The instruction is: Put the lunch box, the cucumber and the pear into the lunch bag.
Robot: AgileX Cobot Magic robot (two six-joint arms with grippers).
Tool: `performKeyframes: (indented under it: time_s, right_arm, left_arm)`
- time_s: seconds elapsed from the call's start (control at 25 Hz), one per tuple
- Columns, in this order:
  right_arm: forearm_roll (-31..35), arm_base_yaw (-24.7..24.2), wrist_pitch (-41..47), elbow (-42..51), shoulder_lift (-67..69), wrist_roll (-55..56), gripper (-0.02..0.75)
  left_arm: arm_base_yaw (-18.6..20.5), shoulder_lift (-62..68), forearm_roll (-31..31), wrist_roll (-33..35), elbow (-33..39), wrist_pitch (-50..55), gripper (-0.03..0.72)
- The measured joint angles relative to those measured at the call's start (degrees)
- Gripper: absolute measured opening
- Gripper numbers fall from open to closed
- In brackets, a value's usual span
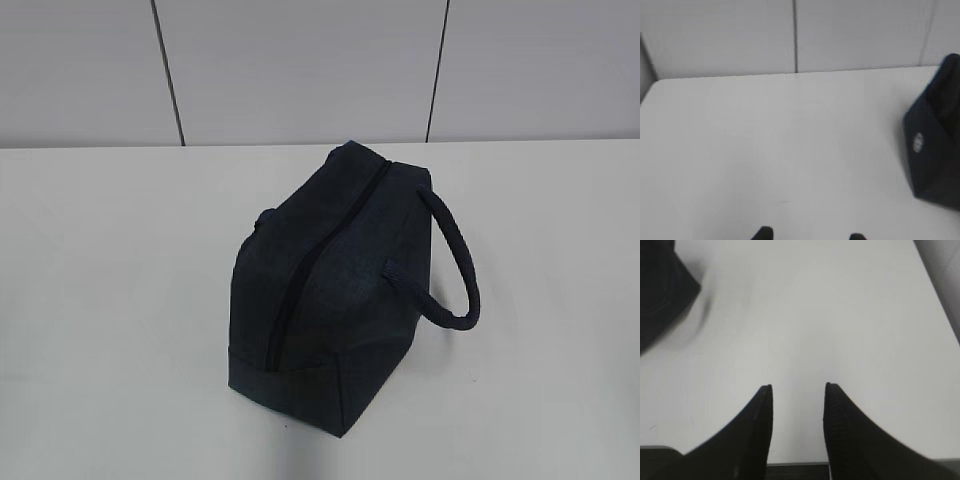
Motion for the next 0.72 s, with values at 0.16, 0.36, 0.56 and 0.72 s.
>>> performKeyframes:
  time_s: [0.16,0.36,0.56,0.72]
  right_arm:
    - [0.00,-5.74,0.00,0.00,0.00,0.10,0.279]
    - [0.00,-5.90,0.00,0.00,0.00,0.10,0.279]
    - [0.00,-5.90,0.00,0.00,0.00,0.10,0.279]
    - [0.00,-5.90,0.00,0.00,0.00,0.10,0.279]
  left_arm:
    - [8.79,0.00,0.00,0.00,0.00,0.00,0.288]
    - [10.26,0.00,0.00,0.05,0.00,0.00,0.287]
    - [10.37,0.00,-0.05,0.05,0.00,0.00,0.262]
    - [10.37,0.00,-0.05,0.05,0.00,0.00,0.251]
